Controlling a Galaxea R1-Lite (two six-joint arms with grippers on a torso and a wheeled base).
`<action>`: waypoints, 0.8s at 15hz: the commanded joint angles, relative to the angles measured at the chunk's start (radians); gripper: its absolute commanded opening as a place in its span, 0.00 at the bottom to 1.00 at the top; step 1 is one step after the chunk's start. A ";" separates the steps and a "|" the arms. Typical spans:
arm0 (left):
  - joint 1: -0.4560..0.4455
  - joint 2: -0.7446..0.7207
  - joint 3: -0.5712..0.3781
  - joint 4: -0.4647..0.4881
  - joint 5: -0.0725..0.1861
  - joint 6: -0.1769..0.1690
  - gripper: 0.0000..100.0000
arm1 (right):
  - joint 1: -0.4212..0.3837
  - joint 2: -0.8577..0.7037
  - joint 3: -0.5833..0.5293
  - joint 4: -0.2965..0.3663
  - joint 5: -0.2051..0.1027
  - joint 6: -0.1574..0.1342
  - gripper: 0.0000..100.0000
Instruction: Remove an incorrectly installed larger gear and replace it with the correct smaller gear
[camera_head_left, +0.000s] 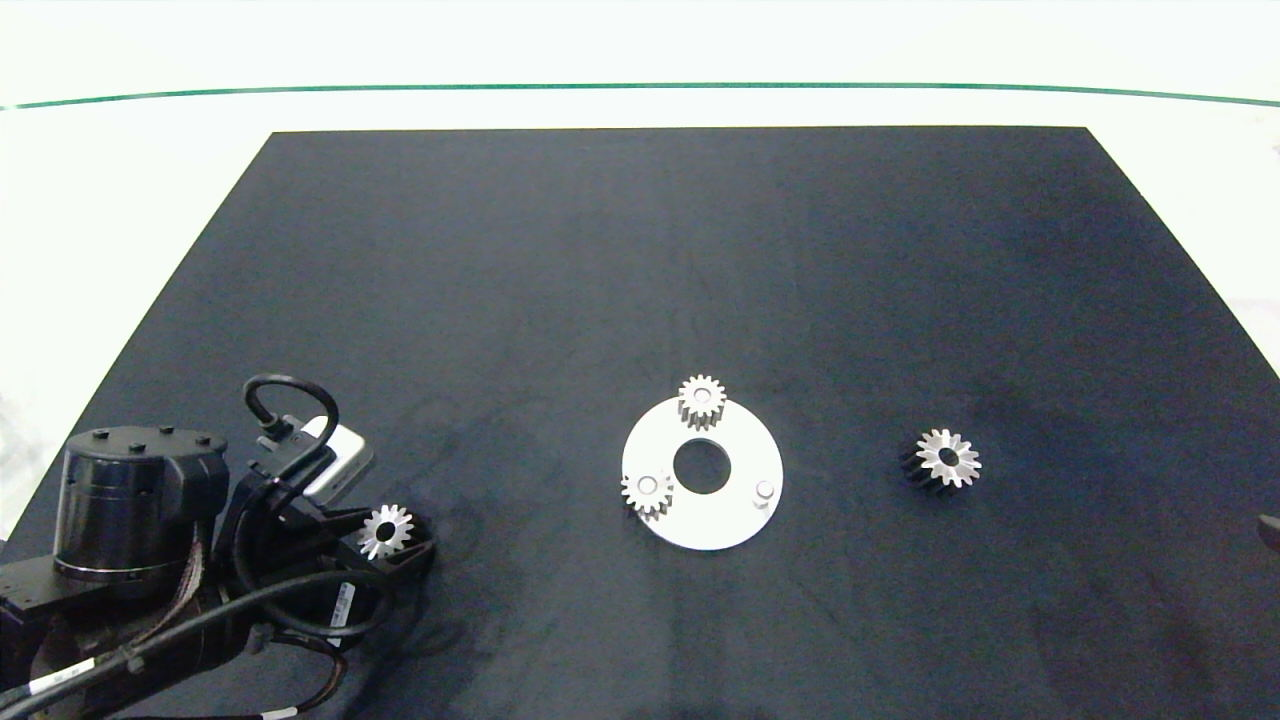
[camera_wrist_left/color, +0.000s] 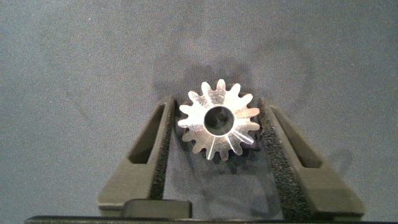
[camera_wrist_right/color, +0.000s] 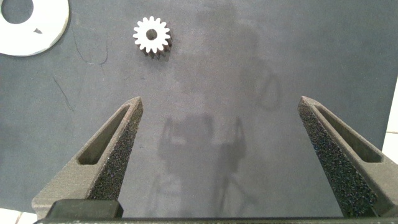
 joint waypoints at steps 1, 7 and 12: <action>0.000 0.000 0.000 -0.002 0.000 0.002 0.44 | 0.000 0.000 0.001 0.002 -0.001 -0.001 1.00; -0.002 0.002 0.014 -0.002 0.000 0.002 0.32 | 0.000 -0.002 0.004 0.002 -0.001 -0.001 1.00; -0.003 0.026 0.040 -0.043 0.000 0.002 0.23 | 0.000 -0.002 0.009 0.002 0.005 -0.001 1.00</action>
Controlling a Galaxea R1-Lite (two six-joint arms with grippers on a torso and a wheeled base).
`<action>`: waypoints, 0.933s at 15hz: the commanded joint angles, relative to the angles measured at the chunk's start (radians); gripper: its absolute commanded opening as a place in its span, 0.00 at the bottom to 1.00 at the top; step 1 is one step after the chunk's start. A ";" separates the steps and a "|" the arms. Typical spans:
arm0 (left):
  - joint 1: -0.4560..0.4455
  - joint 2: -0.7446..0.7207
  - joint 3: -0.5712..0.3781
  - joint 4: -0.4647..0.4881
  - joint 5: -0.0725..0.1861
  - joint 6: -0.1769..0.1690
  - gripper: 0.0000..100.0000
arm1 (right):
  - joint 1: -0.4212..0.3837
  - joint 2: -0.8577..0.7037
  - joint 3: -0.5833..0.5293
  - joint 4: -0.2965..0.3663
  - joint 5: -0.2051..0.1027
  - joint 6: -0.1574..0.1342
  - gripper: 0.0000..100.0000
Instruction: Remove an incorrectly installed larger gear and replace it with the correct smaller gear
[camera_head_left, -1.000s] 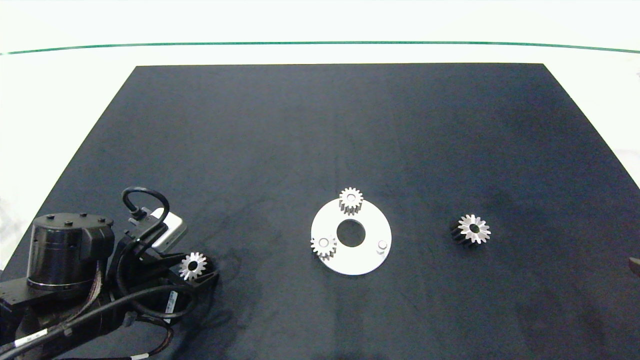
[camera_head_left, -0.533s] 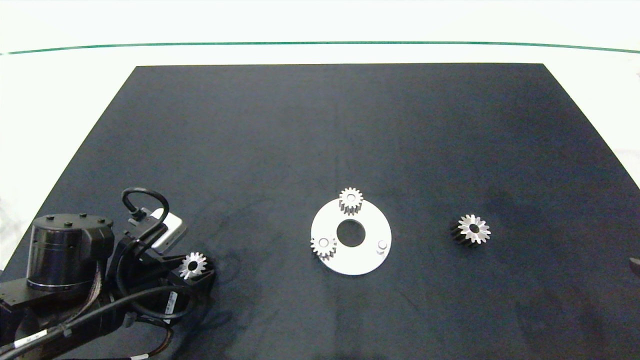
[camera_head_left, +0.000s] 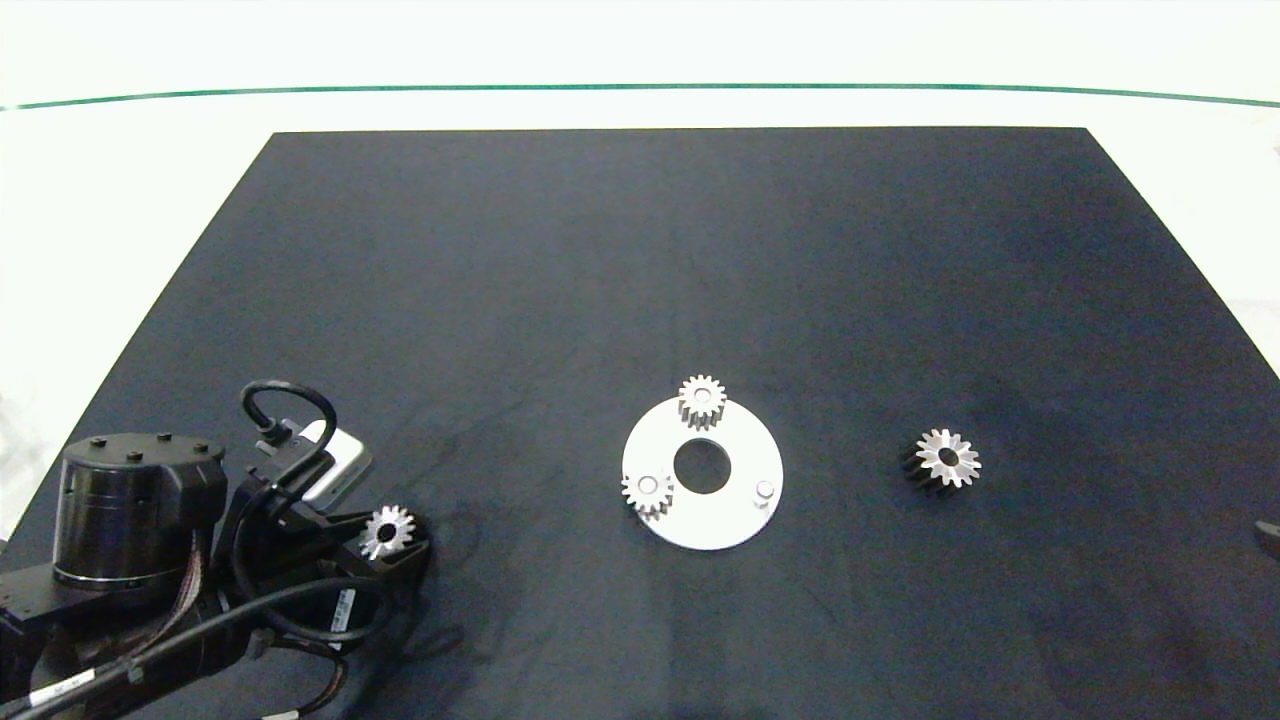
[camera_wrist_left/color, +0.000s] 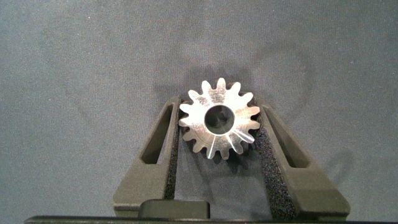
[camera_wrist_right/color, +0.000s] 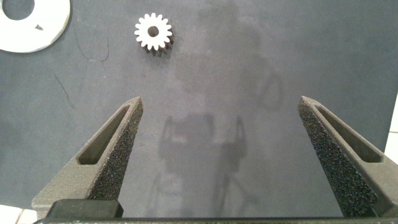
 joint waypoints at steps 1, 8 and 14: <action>0.000 0.016 0.020 -0.026 -0.001 0.002 0.20 | 0.000 0.000 0.000 0.002 -0.001 -0.001 1.00; -0.037 -0.048 0.026 -0.024 0.013 0.031 0.19 | 0.000 0.001 0.002 0.002 0.011 -0.001 1.00; -0.149 -0.097 0.017 -0.020 0.053 0.066 0.19 | 0.000 -0.010 0.000 0.000 0.017 -0.001 1.00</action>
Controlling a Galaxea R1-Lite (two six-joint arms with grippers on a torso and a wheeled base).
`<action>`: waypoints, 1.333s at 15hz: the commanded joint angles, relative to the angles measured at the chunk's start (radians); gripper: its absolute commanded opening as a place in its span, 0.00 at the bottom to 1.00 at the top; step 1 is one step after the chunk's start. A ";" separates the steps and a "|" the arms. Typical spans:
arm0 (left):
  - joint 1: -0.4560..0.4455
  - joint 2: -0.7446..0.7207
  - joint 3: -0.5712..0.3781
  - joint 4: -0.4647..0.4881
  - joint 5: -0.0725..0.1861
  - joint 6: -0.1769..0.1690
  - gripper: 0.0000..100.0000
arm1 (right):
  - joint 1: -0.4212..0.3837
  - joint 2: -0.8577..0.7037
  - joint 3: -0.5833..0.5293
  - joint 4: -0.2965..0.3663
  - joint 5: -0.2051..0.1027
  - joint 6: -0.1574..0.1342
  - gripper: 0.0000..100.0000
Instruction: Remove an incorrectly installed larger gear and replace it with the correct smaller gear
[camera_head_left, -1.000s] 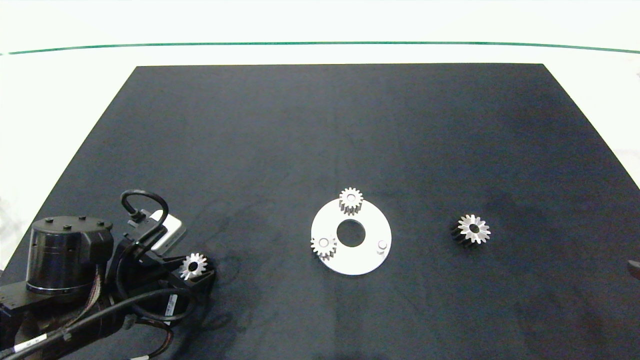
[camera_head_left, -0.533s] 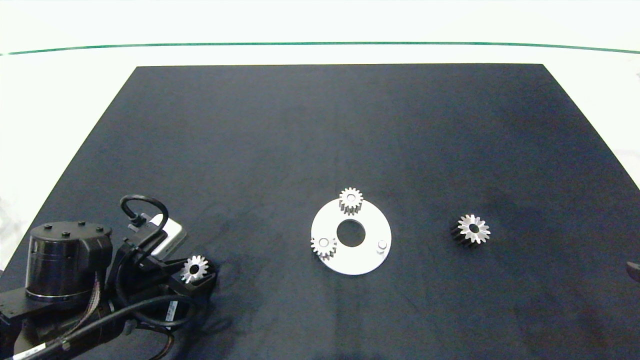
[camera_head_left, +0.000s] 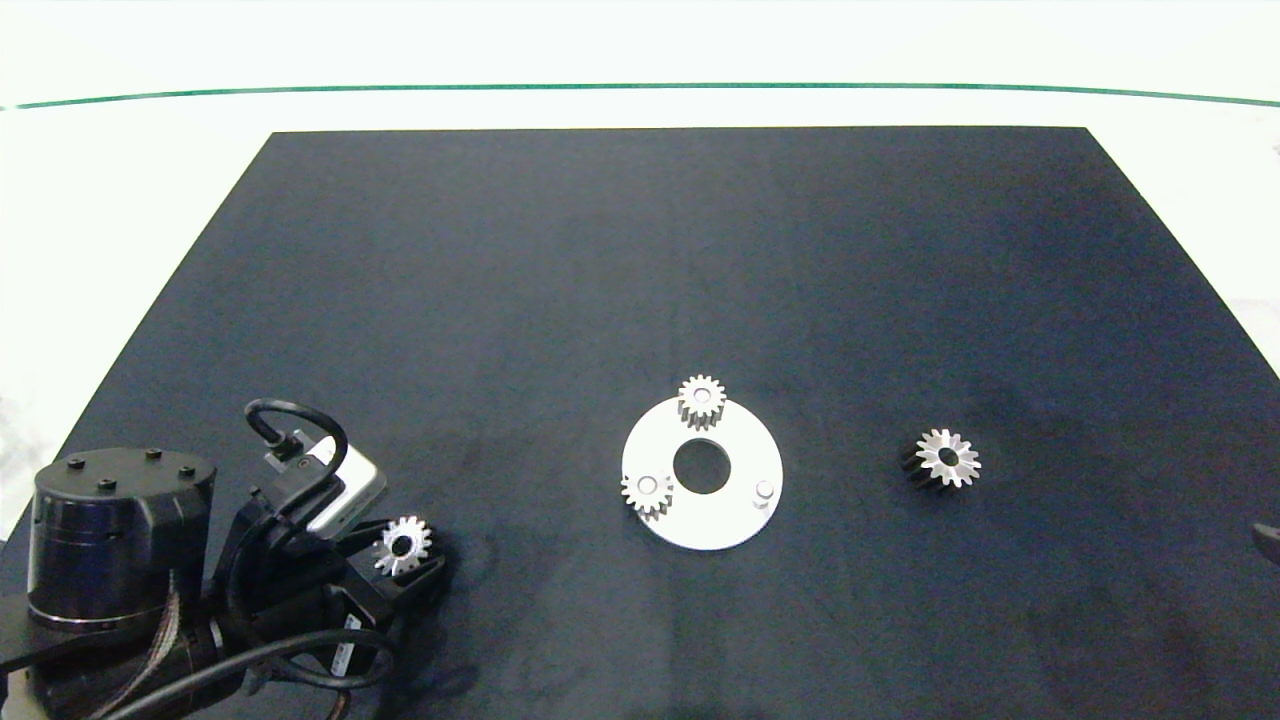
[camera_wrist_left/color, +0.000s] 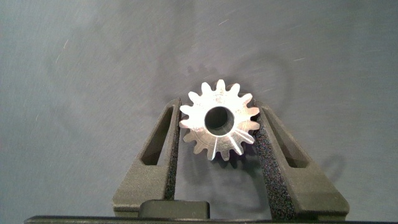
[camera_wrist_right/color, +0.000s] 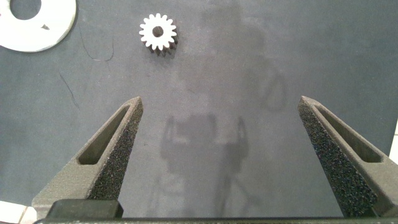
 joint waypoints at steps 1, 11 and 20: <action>-0.075 -0.024 -0.011 -0.007 0.035 0.024 0.19 | 0.000 -0.012 0.000 0.002 0.000 -0.001 1.00; -0.404 -0.017 -0.280 0.229 0.136 0.024 0.19 | -0.110 -0.014 0.025 0.004 0.001 0.031 1.00; -0.522 0.203 -0.439 0.159 0.223 0.016 0.19 | -0.108 -0.057 0.025 0.001 0.001 0.067 1.00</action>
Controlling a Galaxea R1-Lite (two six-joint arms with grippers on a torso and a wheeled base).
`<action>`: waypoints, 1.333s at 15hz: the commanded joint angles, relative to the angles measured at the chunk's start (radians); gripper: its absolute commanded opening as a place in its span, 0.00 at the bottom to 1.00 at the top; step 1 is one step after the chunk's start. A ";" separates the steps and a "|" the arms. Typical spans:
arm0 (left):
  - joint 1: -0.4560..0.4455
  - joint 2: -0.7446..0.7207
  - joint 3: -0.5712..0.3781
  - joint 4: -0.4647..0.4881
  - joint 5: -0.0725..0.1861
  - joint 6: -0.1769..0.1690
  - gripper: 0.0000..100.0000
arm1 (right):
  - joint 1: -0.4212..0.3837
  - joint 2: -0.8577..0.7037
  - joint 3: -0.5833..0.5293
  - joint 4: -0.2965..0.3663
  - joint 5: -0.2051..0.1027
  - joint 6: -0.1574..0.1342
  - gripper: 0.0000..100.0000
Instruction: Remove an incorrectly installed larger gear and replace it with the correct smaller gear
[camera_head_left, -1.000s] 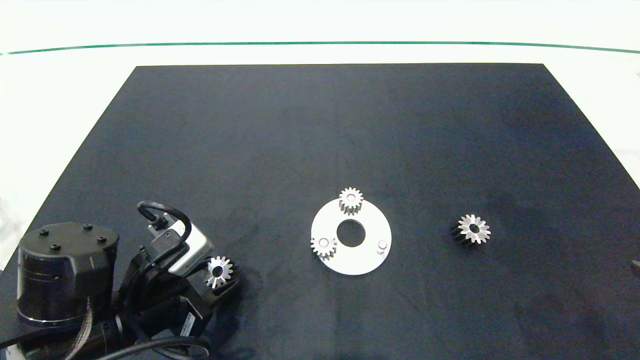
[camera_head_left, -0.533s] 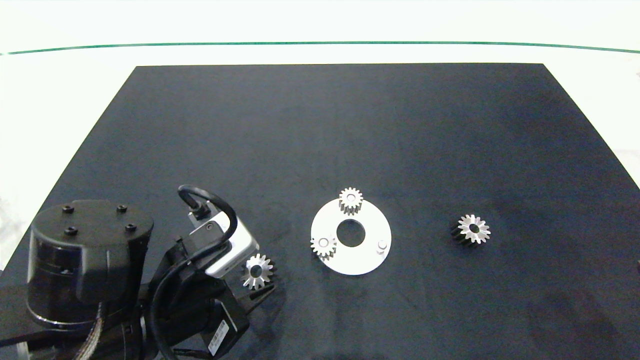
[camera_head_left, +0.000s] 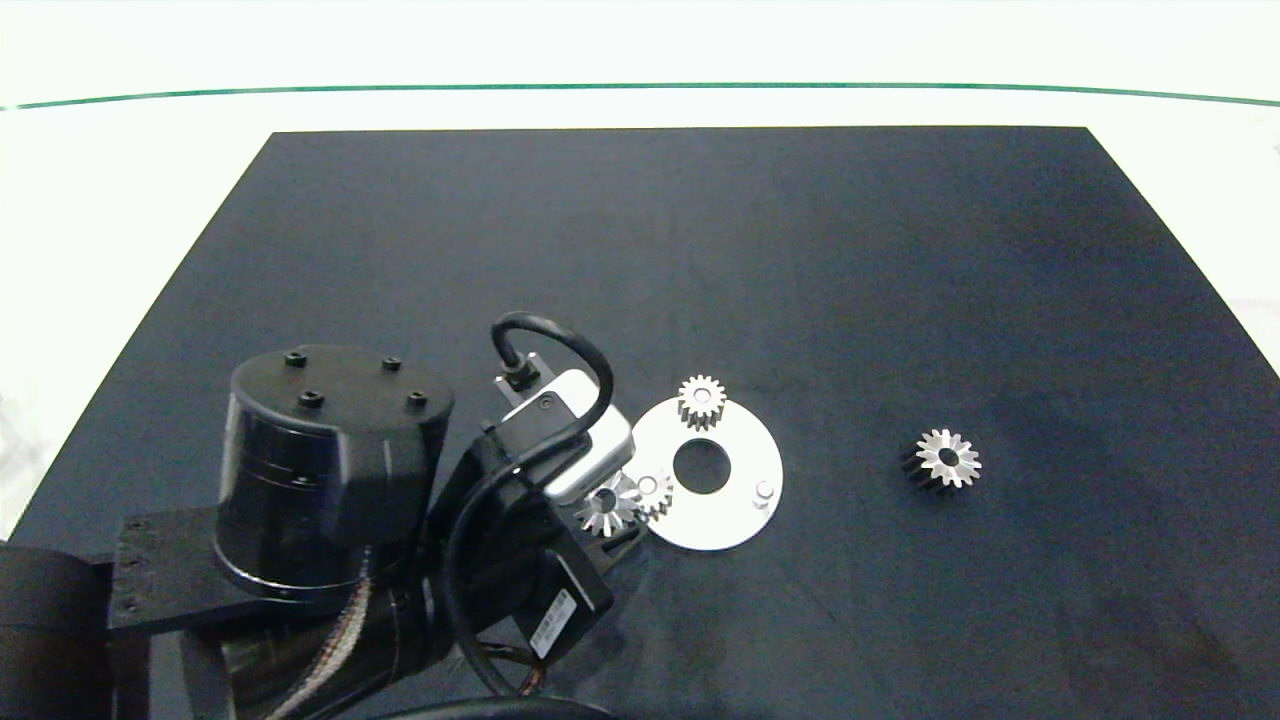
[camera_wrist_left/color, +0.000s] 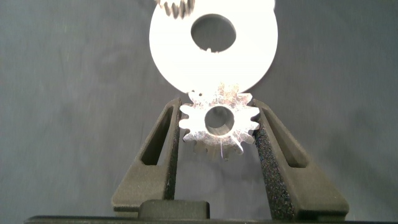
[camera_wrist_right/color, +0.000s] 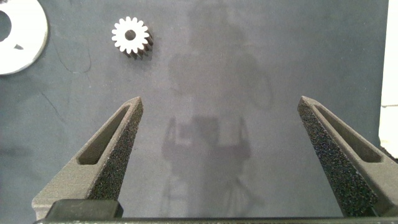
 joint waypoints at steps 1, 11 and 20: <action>-0.060 0.086 -0.059 -0.021 0.050 0.002 0.19 | 0.001 -0.012 -0.003 0.002 -0.001 -0.001 1.00; -0.134 0.253 -0.219 0.045 0.140 0.038 0.19 | 0.001 -0.060 -0.019 0.007 0.001 -0.001 1.00; -0.181 0.351 -0.384 0.133 0.160 0.038 0.19 | 0.002 -0.078 -0.017 0.008 0.001 -0.001 1.00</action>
